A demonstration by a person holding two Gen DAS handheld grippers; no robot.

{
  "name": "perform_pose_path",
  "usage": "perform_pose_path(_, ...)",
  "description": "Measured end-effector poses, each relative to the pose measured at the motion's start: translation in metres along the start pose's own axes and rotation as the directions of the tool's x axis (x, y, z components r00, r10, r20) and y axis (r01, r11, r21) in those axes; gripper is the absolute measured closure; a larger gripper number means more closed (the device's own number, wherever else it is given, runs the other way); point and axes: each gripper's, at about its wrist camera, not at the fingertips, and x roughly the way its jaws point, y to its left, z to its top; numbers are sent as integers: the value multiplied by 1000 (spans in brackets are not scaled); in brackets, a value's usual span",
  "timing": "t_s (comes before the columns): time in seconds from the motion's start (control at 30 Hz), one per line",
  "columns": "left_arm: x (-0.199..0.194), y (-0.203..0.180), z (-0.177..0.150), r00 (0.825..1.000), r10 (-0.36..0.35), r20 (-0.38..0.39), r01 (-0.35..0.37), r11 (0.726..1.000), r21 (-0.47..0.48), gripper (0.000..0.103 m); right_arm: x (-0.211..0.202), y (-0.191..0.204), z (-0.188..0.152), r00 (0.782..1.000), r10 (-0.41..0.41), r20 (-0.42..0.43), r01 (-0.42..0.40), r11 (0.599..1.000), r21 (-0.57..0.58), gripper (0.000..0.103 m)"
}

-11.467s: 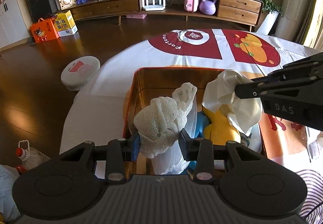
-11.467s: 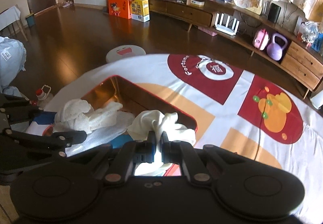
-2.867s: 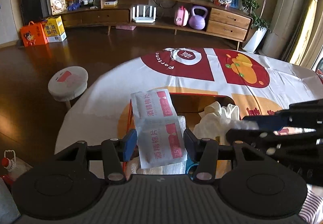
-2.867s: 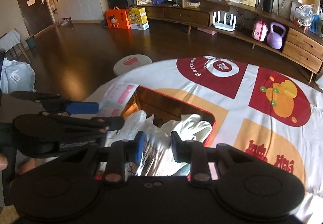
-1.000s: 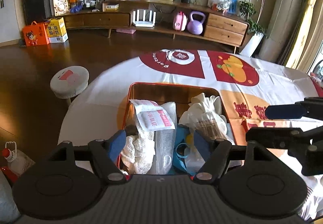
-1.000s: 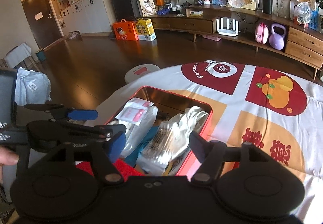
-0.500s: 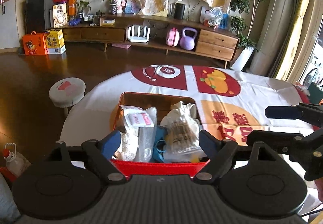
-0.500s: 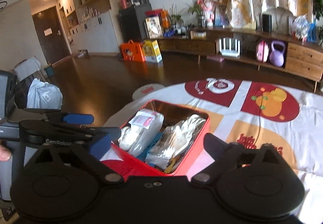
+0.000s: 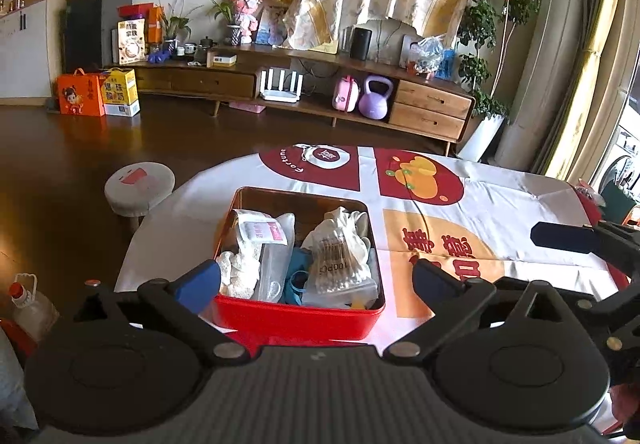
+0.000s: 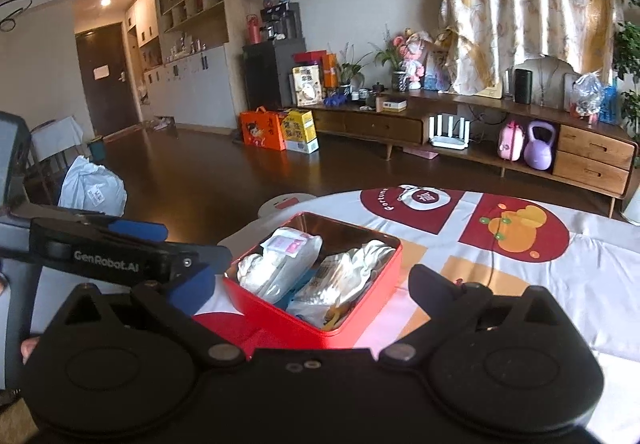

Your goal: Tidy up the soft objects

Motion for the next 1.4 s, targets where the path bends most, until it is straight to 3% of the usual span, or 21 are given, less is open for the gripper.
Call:
perform_pose_path(0.47, -25, -17, -16, 1000, -22, 18, 22, 1000, 1, 0, -16, -8, -12, 995, -86, 47, 82, 994, 77, 0)
perform_pose_path(1.4, -38, -25, -19, 999, -21, 42, 21, 1000, 10, 0, -15, -11, -21, 994, -104, 24, 102, 990, 94, 0)
